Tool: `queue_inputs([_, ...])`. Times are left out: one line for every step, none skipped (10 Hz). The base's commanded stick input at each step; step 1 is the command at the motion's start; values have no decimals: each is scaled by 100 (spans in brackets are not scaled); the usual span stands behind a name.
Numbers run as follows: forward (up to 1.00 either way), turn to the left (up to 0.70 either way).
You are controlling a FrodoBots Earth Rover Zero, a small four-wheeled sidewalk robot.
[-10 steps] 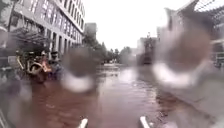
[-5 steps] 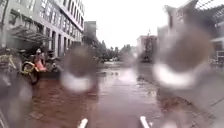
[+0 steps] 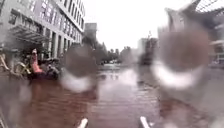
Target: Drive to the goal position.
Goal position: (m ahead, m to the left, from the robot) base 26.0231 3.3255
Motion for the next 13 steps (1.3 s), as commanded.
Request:
queue_inputs([70,0])
queue_inputs([70,0])
queue_inputs([70,0])
queue_inputs([70,0])
queue_inputs([70,0])
queue_inputs([70,0])
queue_inputs([70,0])
queue_inputs([70,-2])
queue_inputs([70,-10])
queue_inputs([70,-12])
queue_inputs([70,0])
queue_inputs([70,0])
queue_inputs([70,0])
